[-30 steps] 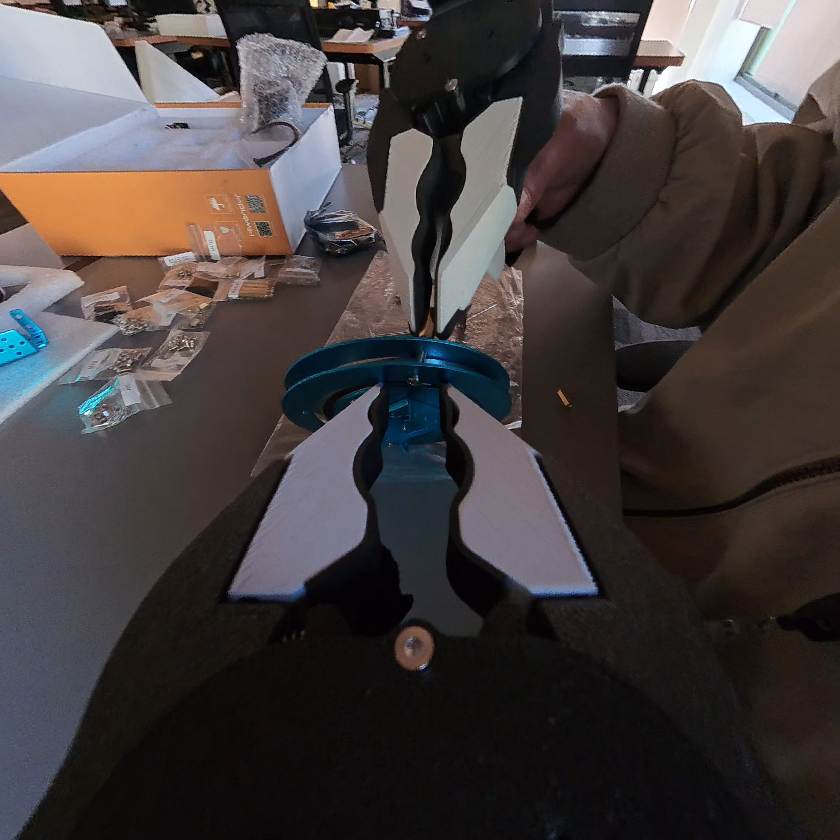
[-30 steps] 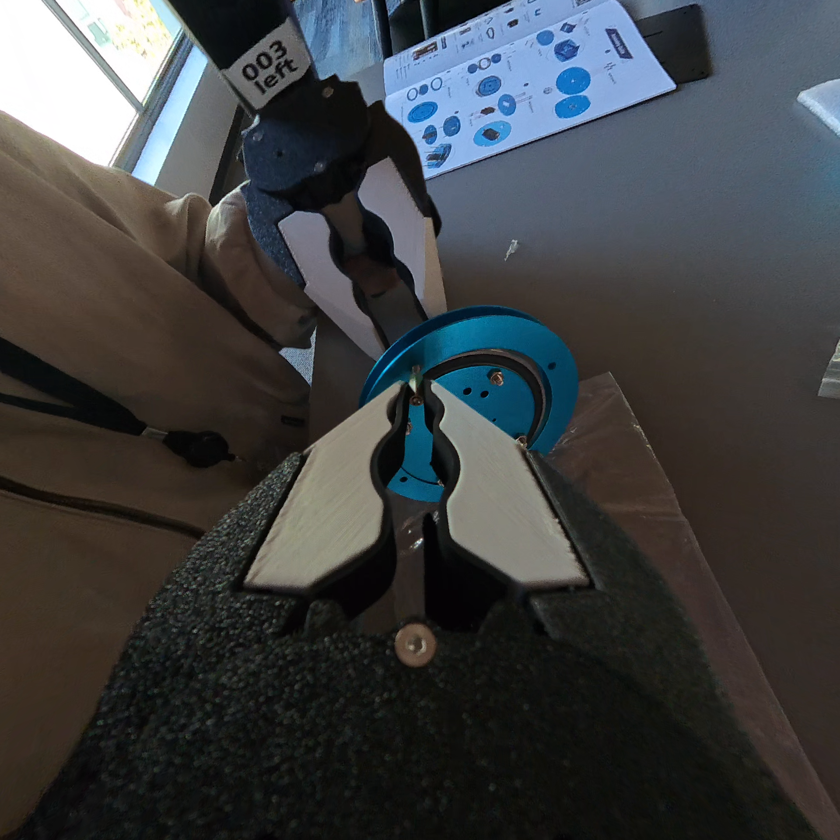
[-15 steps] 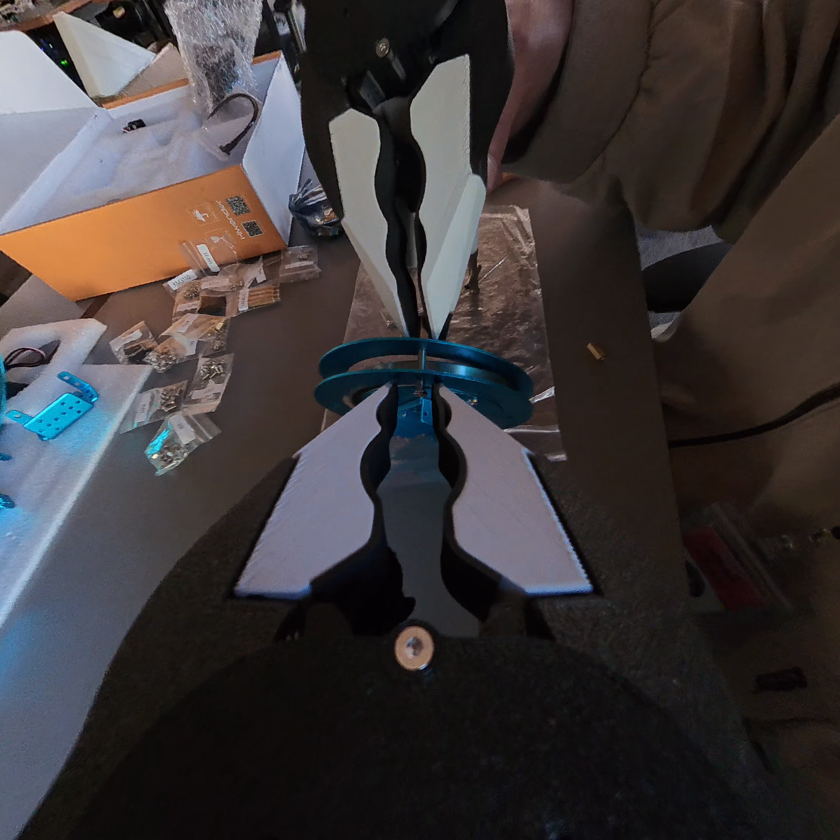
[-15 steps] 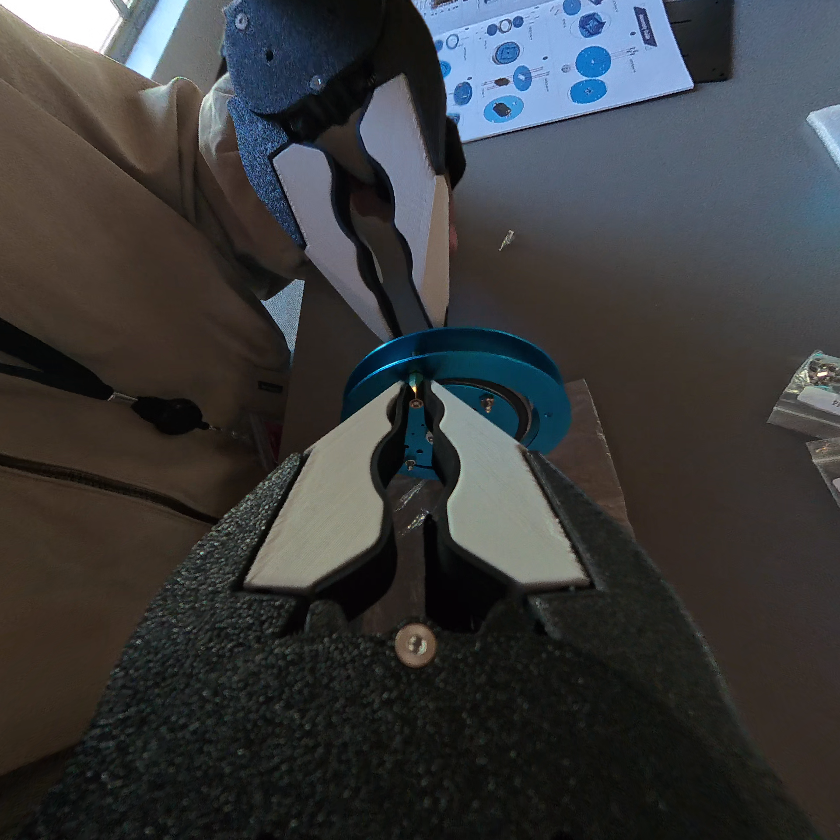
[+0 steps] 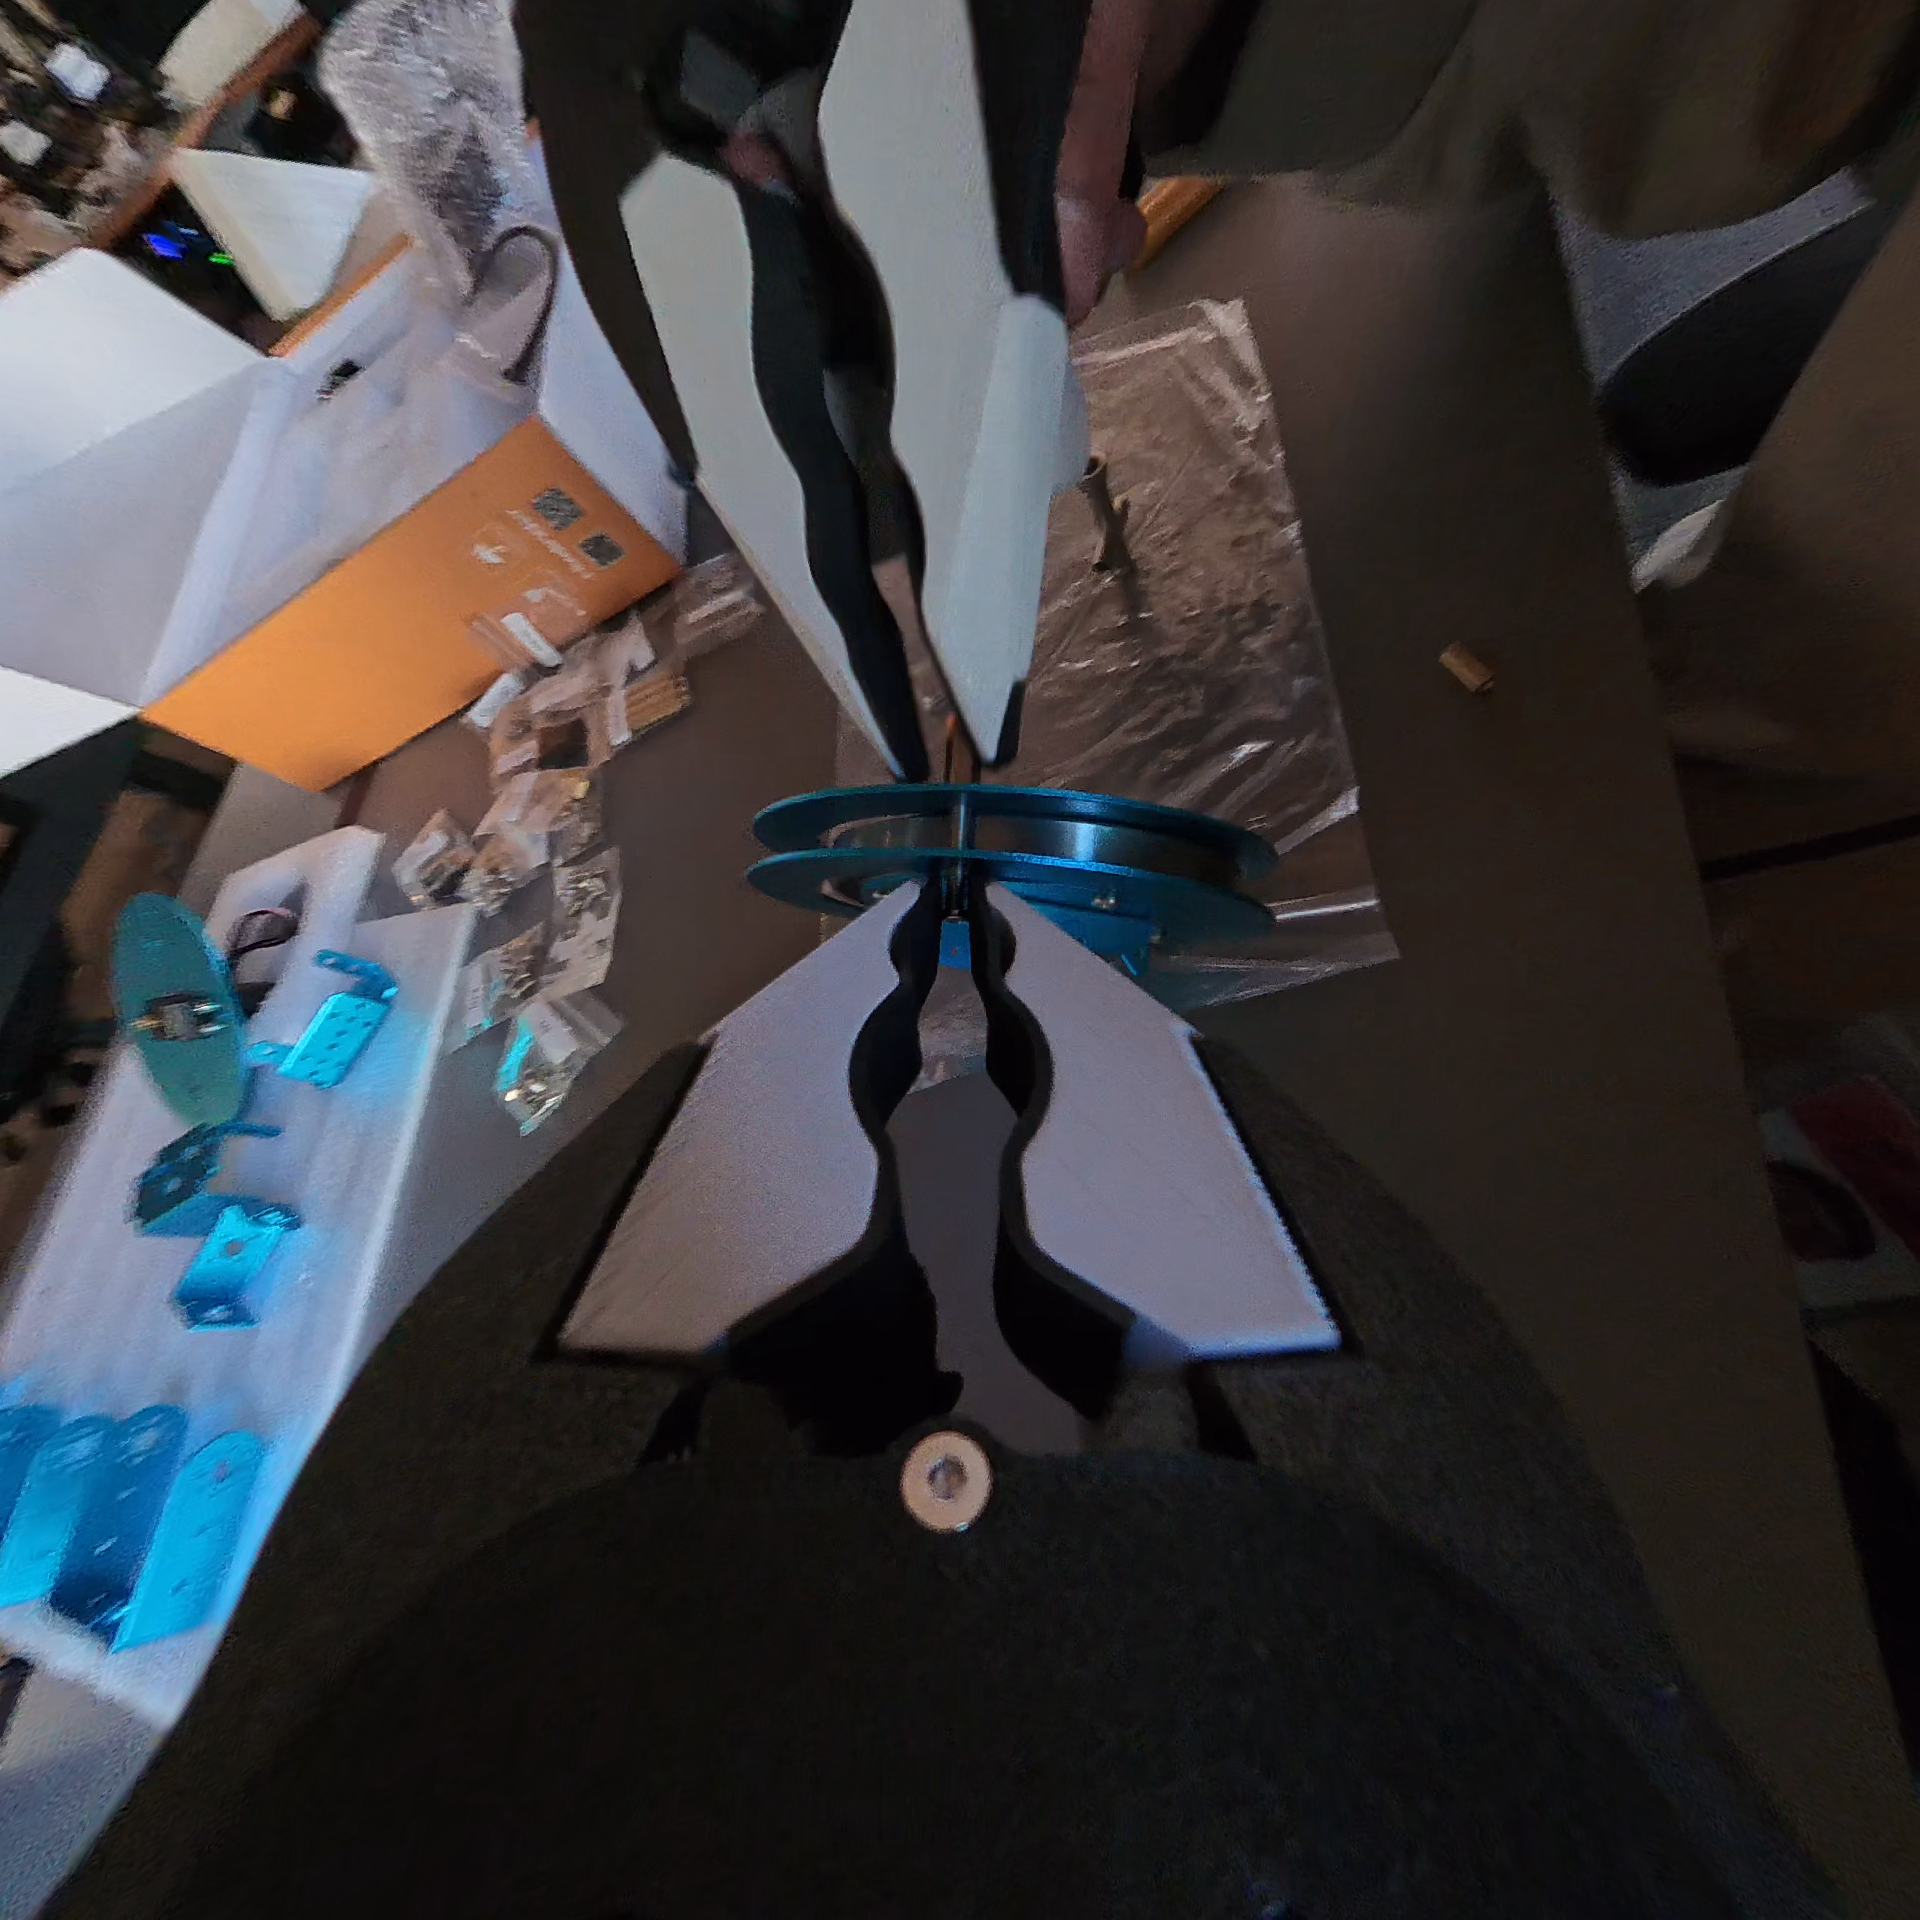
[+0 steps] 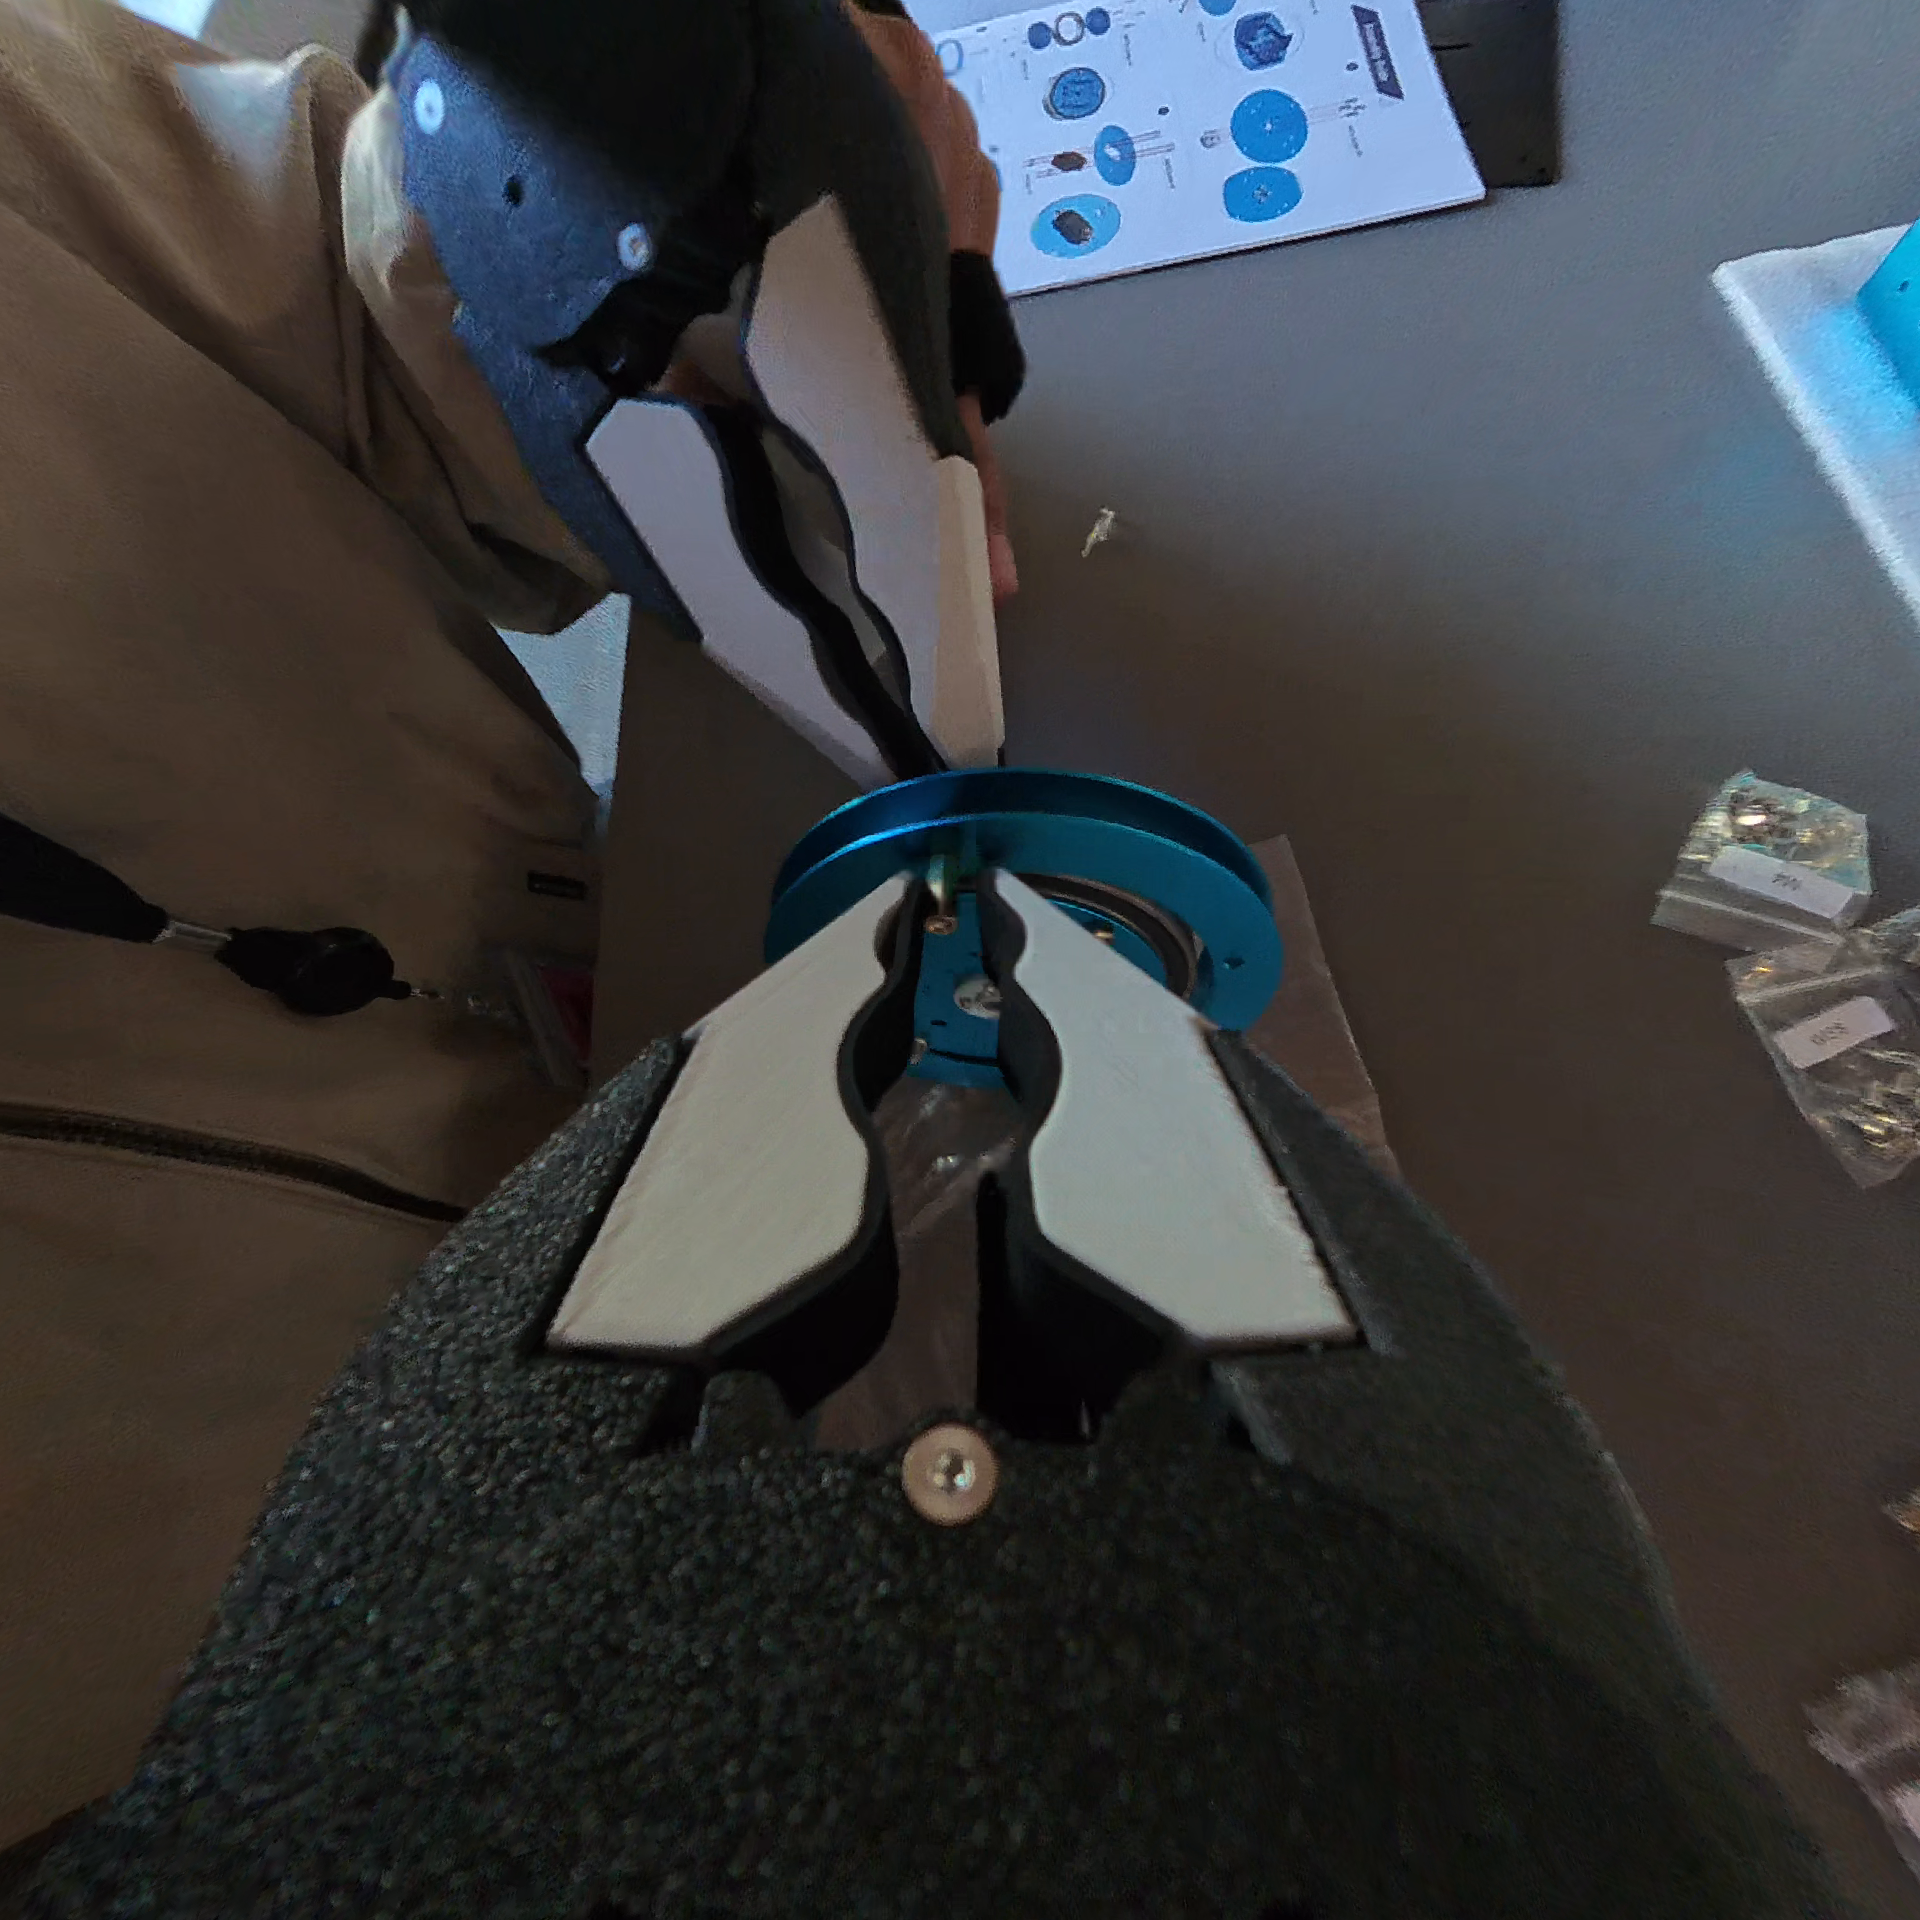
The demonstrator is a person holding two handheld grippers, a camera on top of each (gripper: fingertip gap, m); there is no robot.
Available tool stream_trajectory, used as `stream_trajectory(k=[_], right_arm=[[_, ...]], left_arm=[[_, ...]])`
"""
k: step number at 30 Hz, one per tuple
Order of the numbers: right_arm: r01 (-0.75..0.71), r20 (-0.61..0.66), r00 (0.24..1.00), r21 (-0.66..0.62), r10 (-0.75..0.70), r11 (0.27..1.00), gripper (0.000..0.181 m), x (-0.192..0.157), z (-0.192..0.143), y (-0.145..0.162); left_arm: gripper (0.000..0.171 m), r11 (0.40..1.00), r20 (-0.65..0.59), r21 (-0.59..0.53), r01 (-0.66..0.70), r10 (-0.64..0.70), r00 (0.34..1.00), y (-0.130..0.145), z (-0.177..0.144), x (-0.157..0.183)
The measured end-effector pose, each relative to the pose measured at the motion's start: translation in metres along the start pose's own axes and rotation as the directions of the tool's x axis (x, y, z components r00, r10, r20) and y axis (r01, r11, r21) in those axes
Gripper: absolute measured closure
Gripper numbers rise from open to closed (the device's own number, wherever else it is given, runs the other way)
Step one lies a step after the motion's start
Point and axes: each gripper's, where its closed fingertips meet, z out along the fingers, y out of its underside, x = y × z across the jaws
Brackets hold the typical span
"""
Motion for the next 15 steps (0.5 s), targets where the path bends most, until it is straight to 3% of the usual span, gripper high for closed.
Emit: stream_trajectory(k=[4,7,9,12,15], right_arm=[[0.036,-0.155,0.987,-0.052,-0.044,0.998,0.155,0.007,-0.044,0.016],[-0.047,-0.261,0.965,-0.268,-0.025,0.962,0.132,0.011,-0.085,0.065],[-0.151,-0.324,0.946,-0.400,0.014,0.904,0.132,0.015,-0.105,0.099],[-0.211,-0.332,0.942,-0.458,0.054,0.864,0.139,0.013,-0.106,0.120],[-0.225,-0.321,0.945,-0.502,0.062,0.835,0.141,0.013,-0.091,0.137]], left_arm=[[0.168,0.997,-0.120,0.007,0.074,-0.073,0.990,-0.002,0.004,-0.003],[0.168,0.984,-0.213,-0.035,0.177,-0.180,0.960,-0.003,0.007,-0.006],[0.168,0.955,-0.270,-0.072,0.287,-0.296,0.916,-0.004,0.011,-0.009],[0.168,0.916,-0.358,-0.115,0.384,-0.399,0.844,-0.006,0.013,-0.010],[0.168,0.912,-0.385,-0.122,0.392,-0.408,0.828,-0.007,0.015,-0.011]])
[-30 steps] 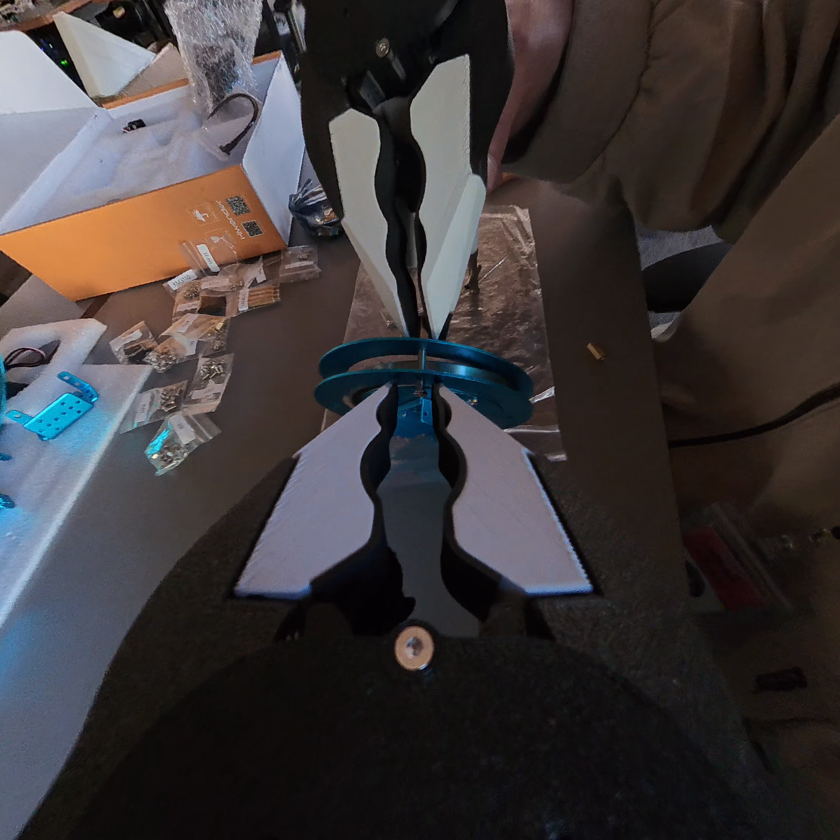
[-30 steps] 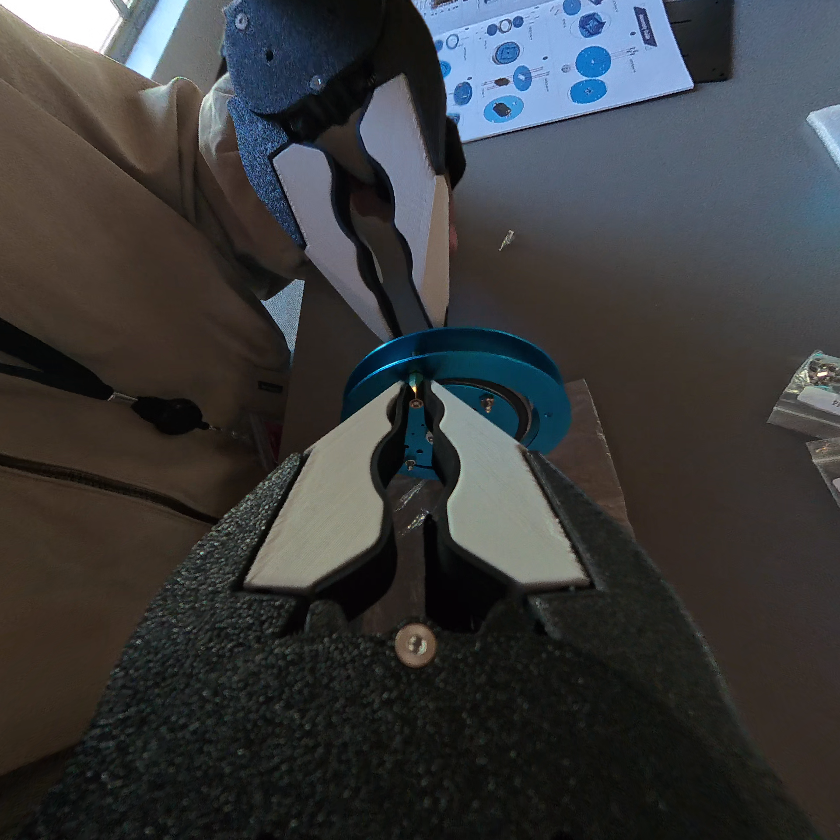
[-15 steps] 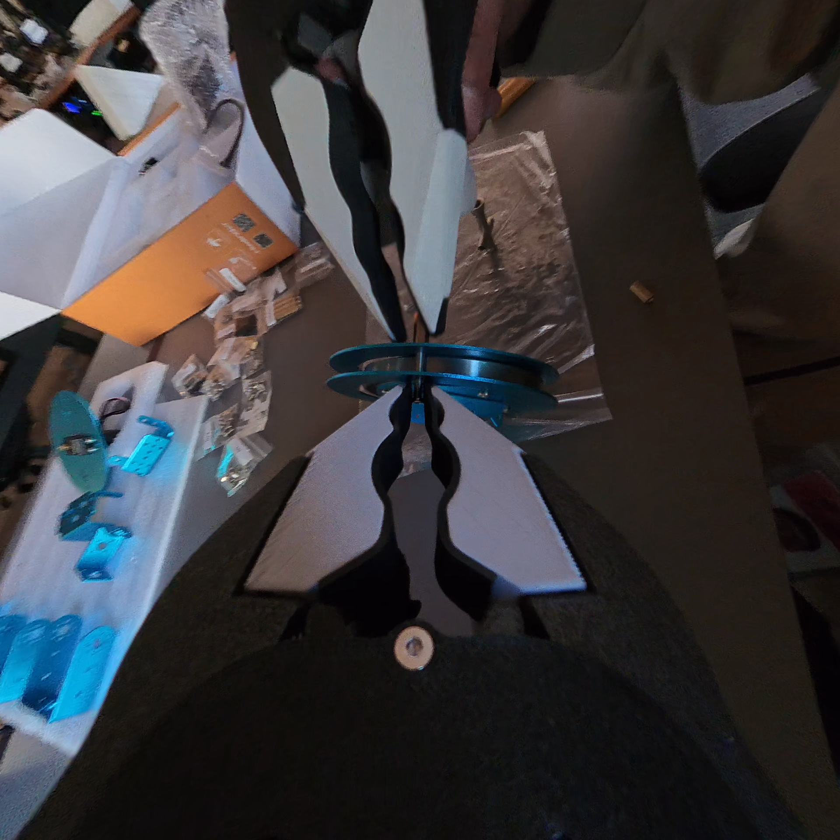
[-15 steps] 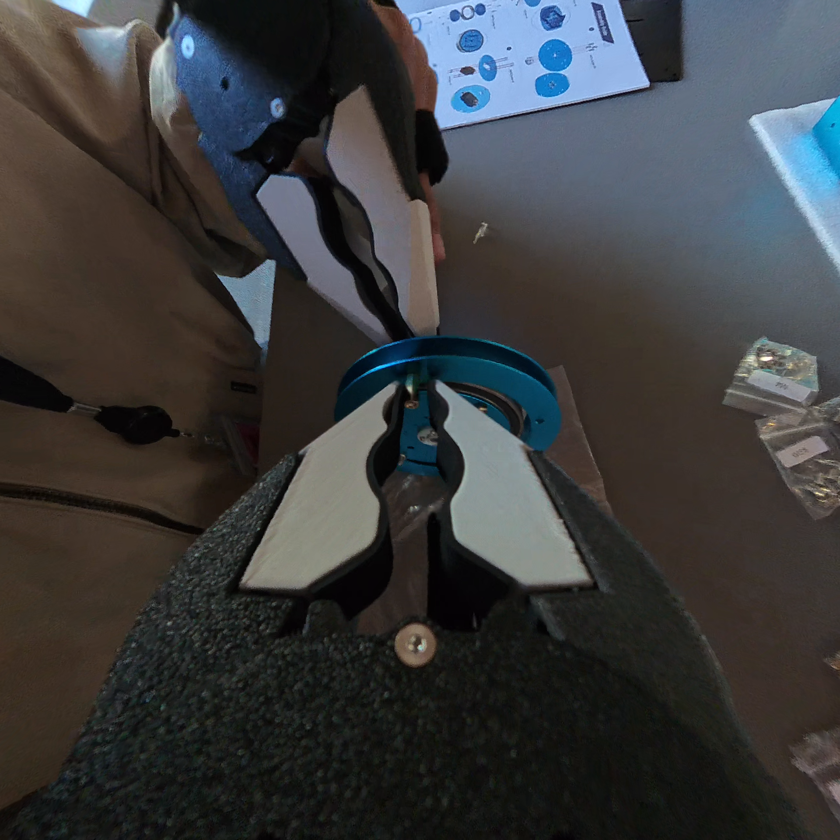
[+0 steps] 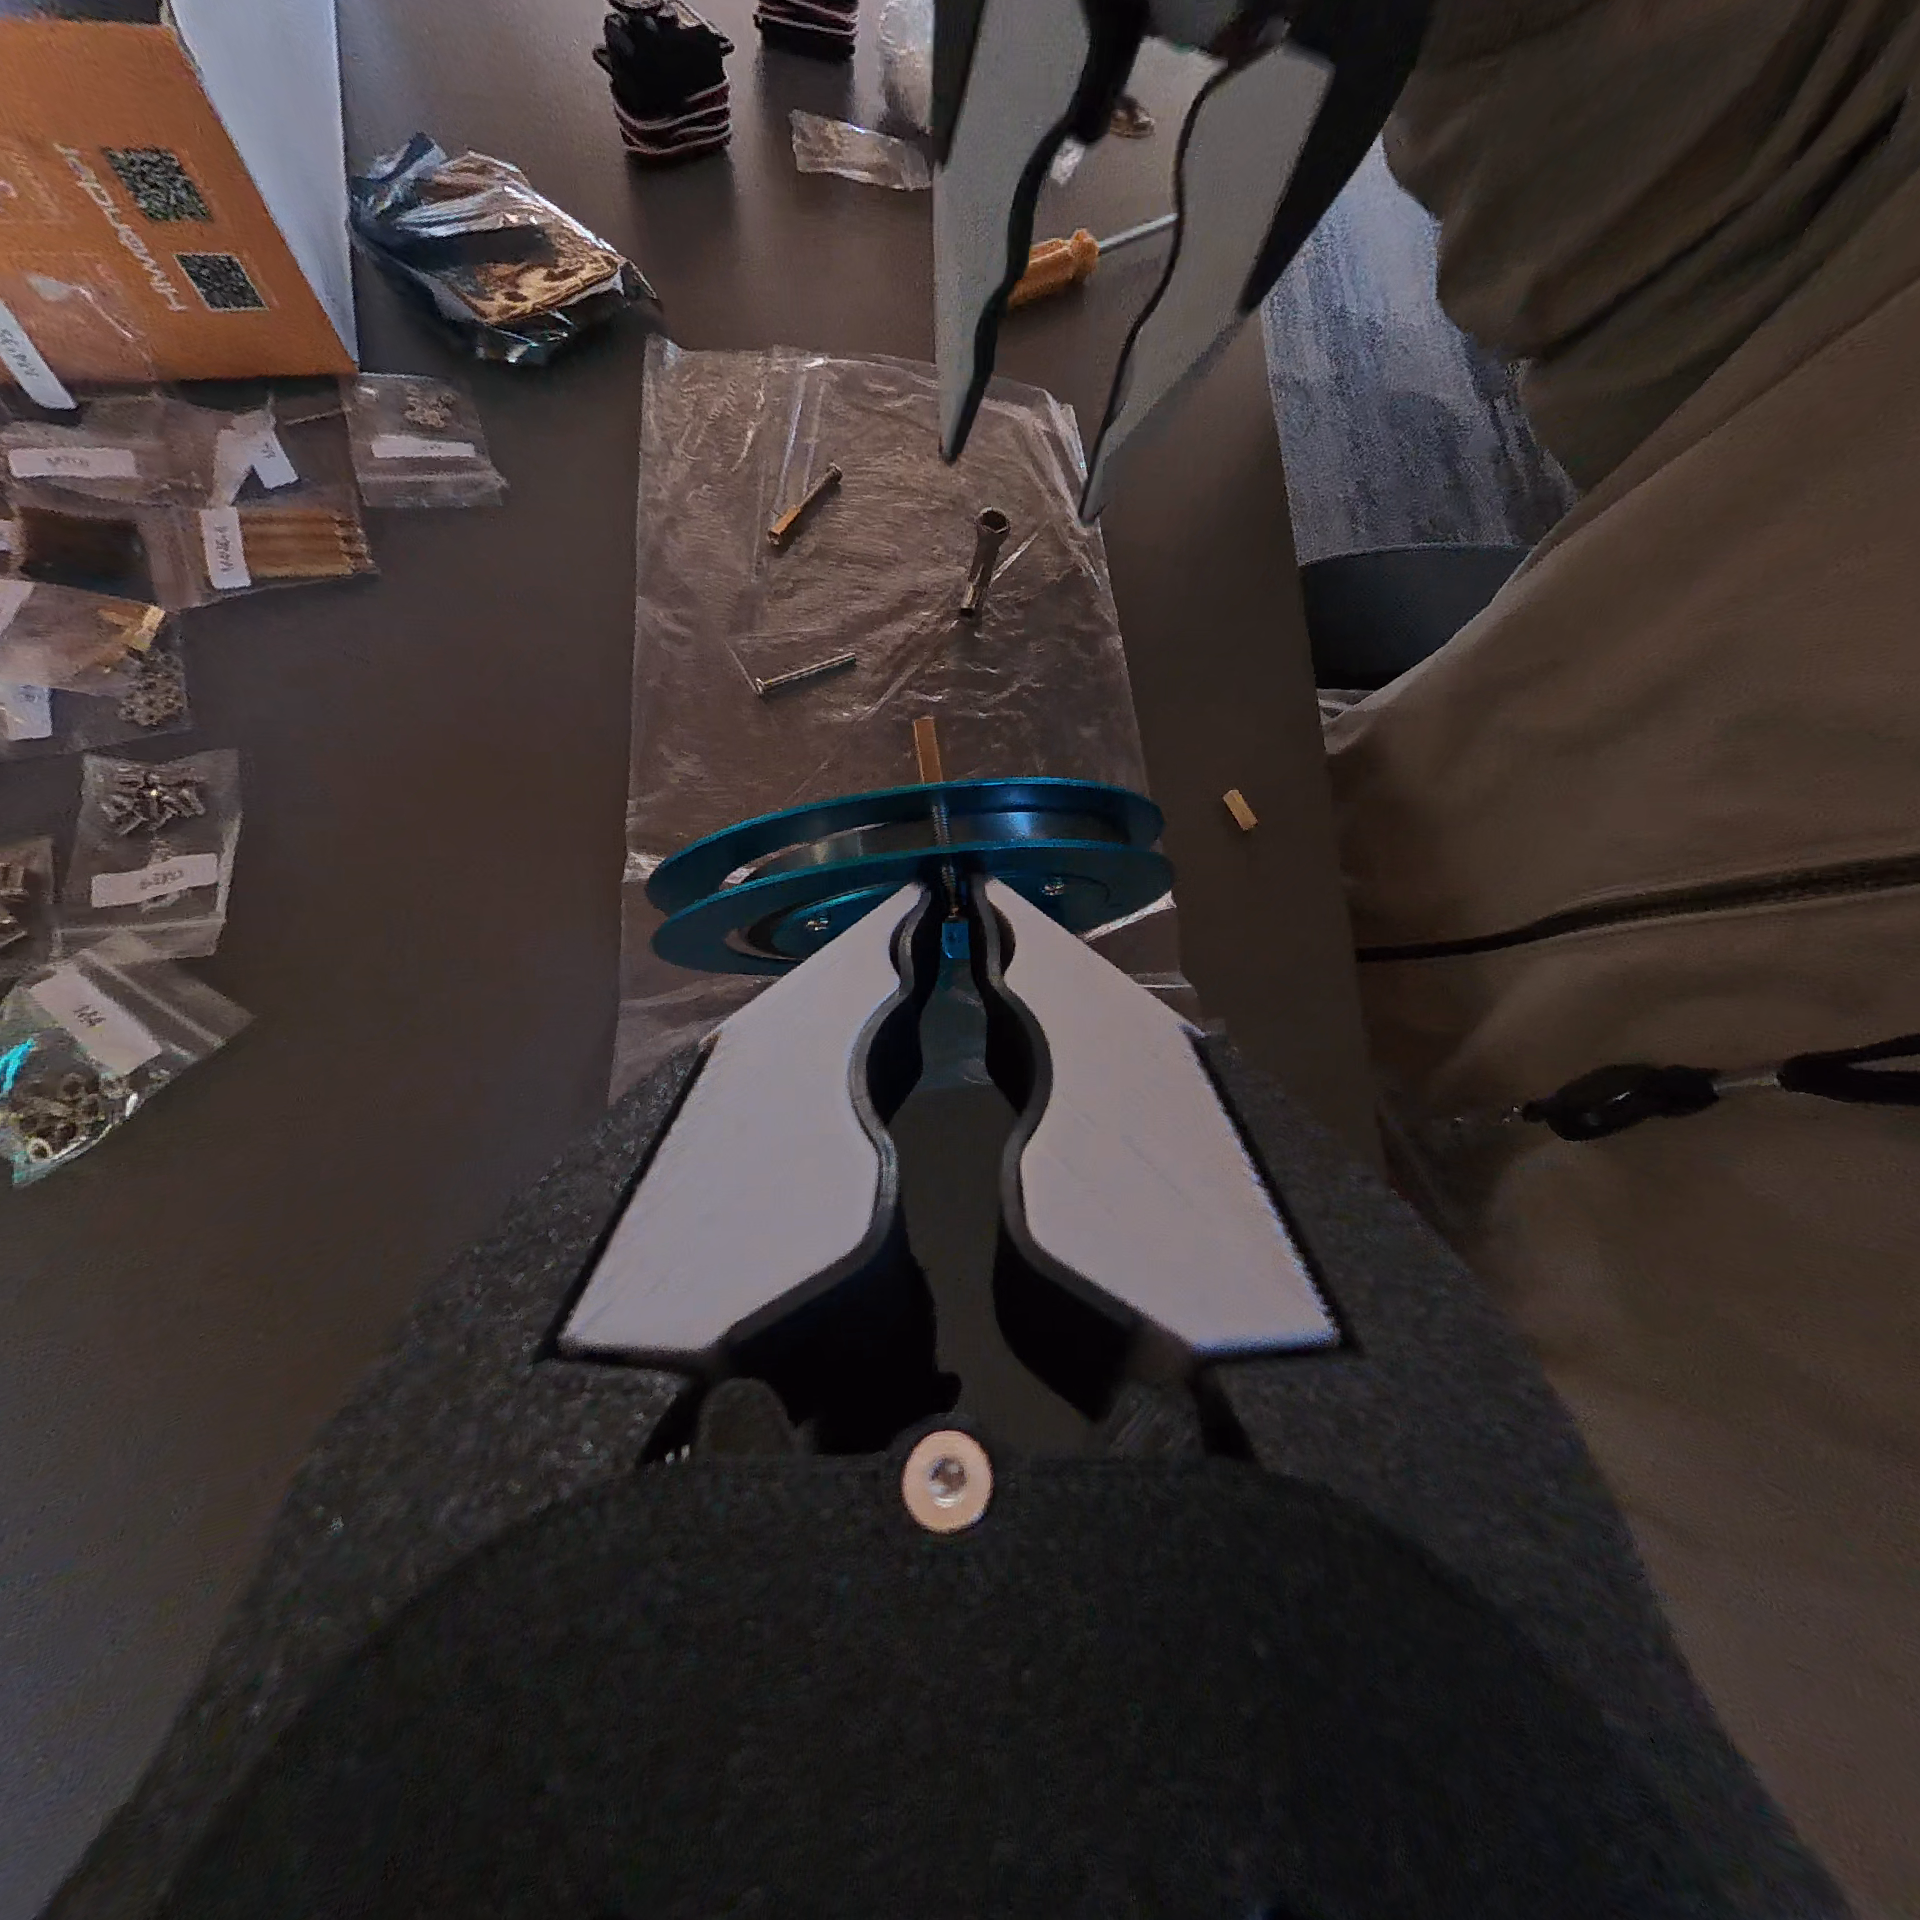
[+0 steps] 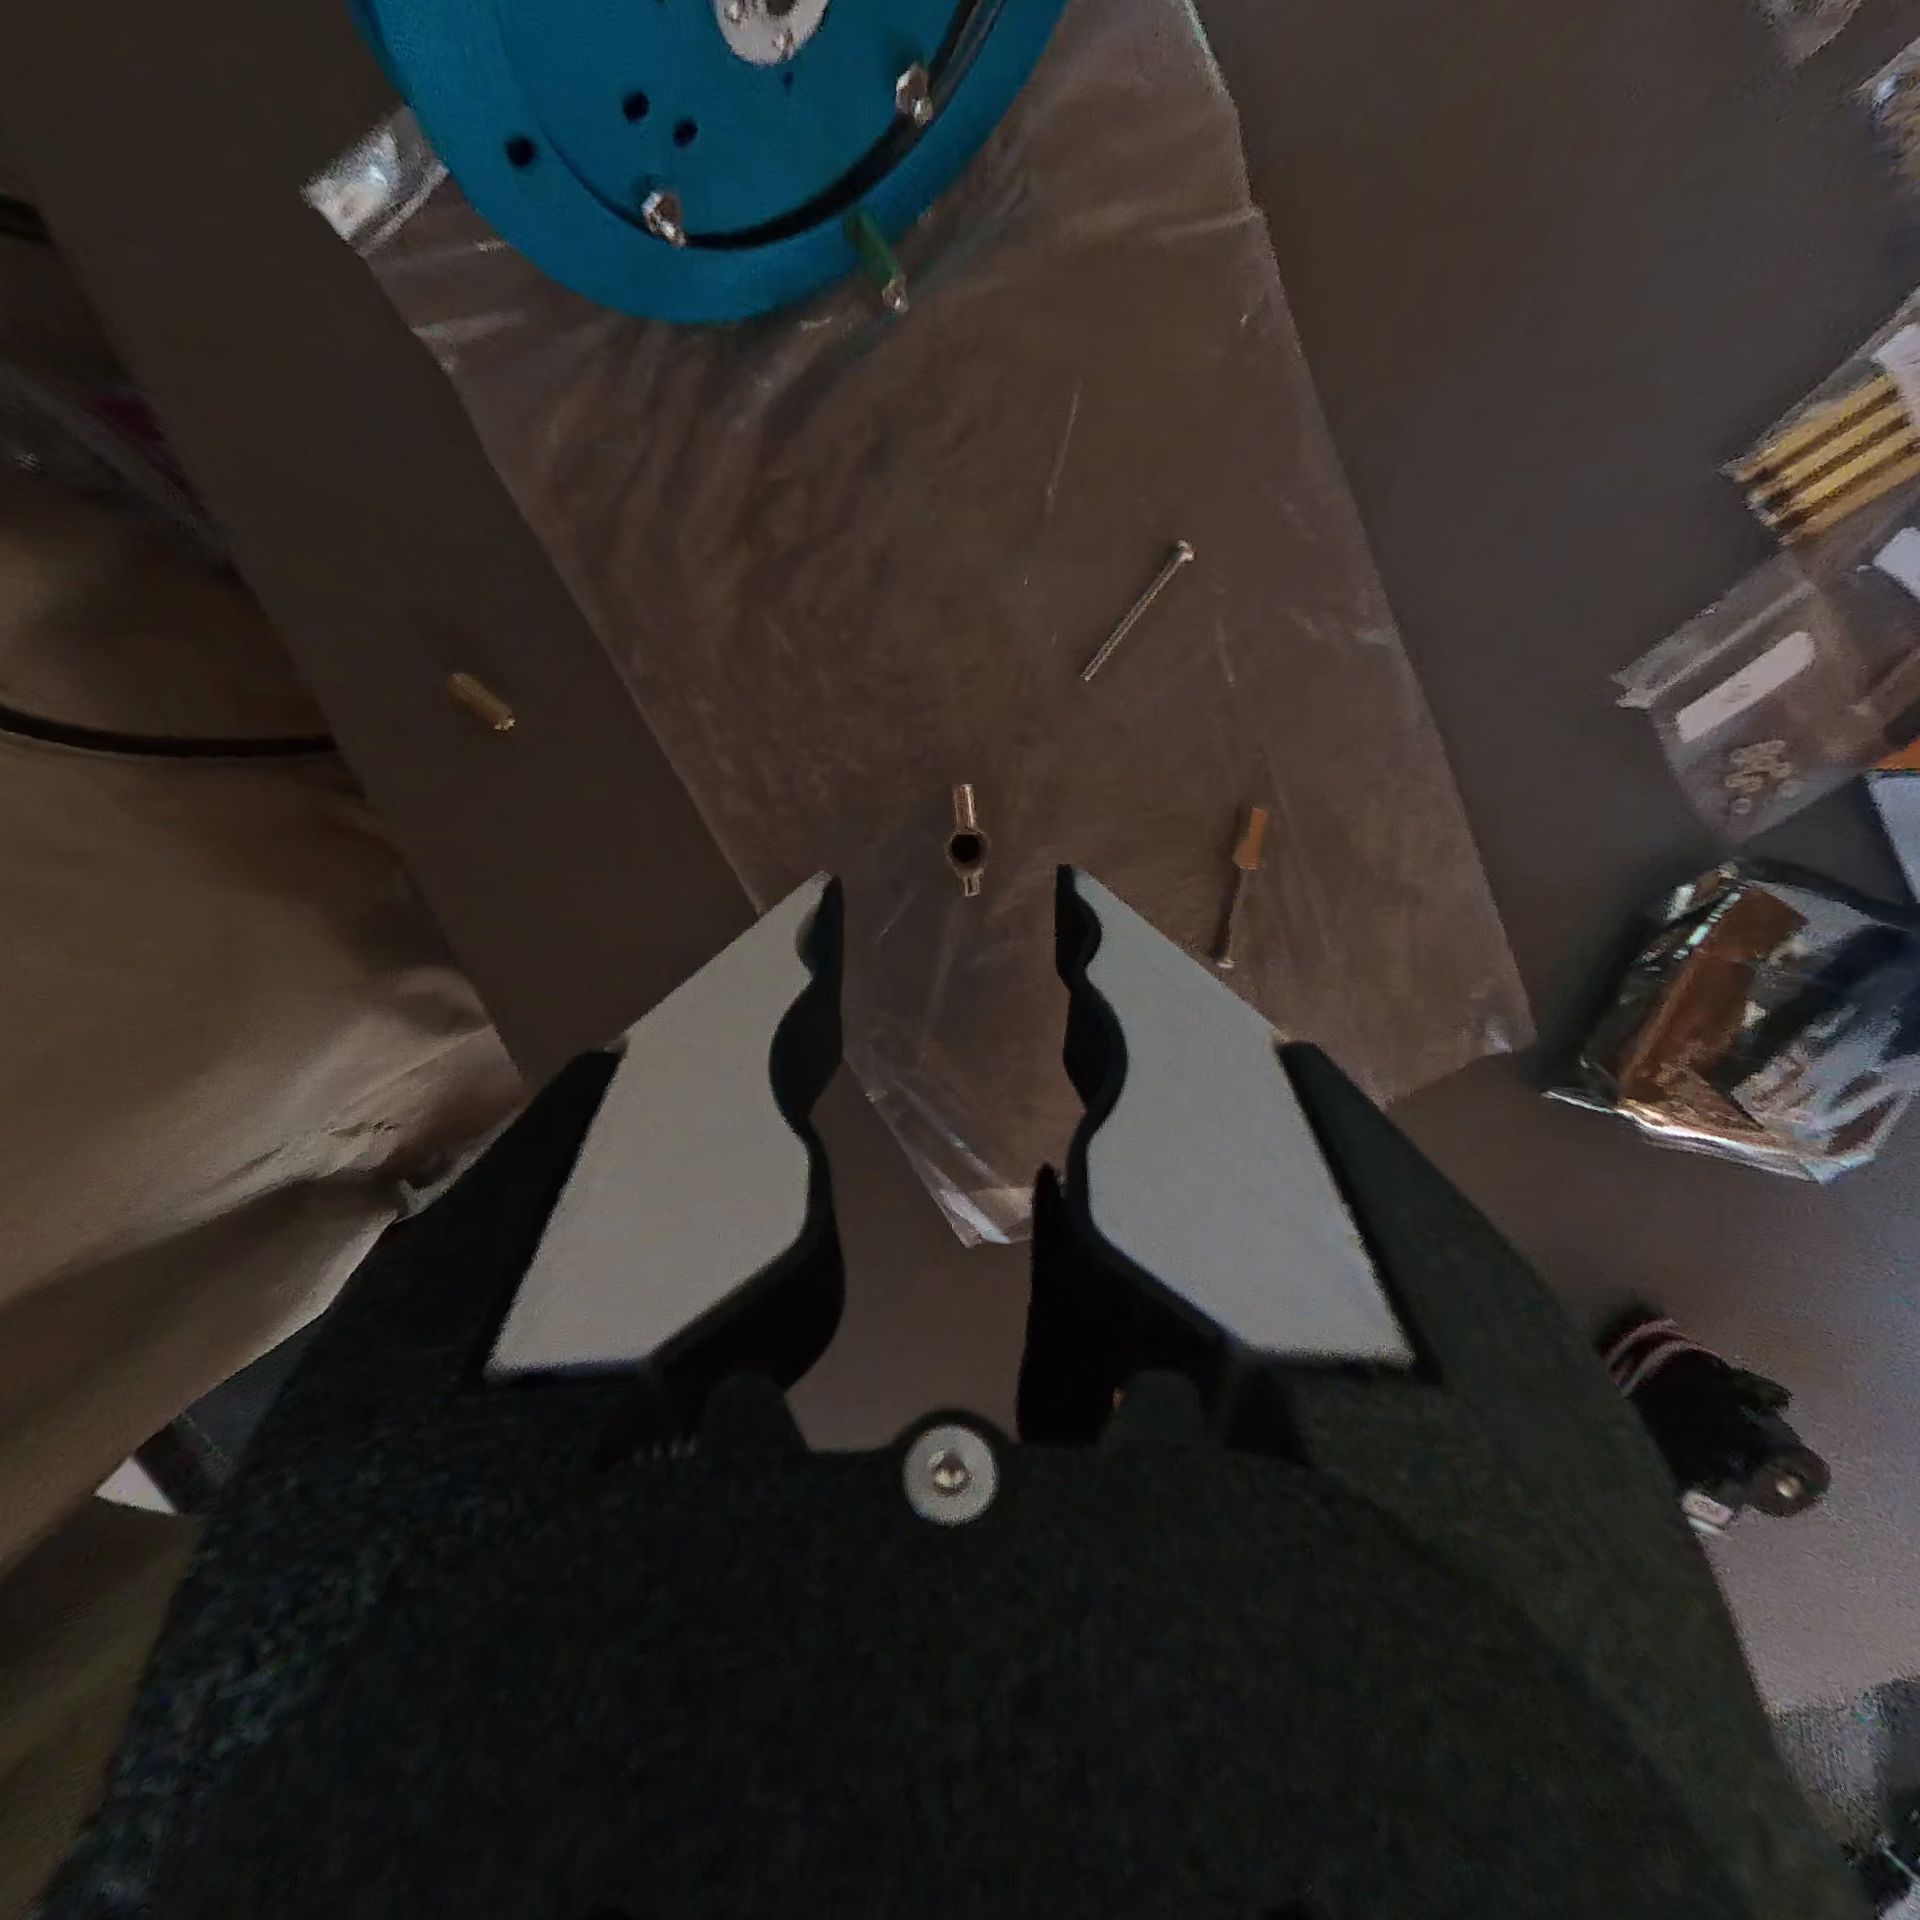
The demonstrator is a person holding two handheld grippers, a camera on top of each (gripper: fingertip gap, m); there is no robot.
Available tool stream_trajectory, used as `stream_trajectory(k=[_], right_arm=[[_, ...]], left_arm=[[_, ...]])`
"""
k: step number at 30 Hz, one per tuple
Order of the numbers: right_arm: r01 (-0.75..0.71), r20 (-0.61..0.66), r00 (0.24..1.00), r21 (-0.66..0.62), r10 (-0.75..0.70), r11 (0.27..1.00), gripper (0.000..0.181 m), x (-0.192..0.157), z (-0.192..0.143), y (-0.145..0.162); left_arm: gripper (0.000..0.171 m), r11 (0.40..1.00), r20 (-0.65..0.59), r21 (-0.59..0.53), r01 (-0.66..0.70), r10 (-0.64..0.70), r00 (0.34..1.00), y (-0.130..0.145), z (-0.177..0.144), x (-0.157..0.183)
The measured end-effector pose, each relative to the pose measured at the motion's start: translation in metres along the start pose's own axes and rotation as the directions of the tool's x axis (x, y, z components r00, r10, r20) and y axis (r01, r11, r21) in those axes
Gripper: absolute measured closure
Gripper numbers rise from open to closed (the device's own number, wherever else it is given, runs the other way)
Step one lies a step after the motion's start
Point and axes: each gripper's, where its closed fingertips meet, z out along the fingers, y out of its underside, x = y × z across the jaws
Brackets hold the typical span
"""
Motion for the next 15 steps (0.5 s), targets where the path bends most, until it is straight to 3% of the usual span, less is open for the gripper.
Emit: stream_trajectory(k=[6,15], right_arm=[[-0.008,-0.026,1.000,-0.038,0.007,0.999,0.149,0.009,0.036,0.008],[0.016,0.029,0.999,-0.082,-0.013,0.997,0.165,0.003,0.050,0.013]], left_arm=[[0.168,1.000,-0.041,0.015,-0.002,0.002,0.999,0.001,0.000,0.002],[0.166,1.000,-0.051,0.005,-0.024,0.024,0.998,0.003,-0.001,0.004]])
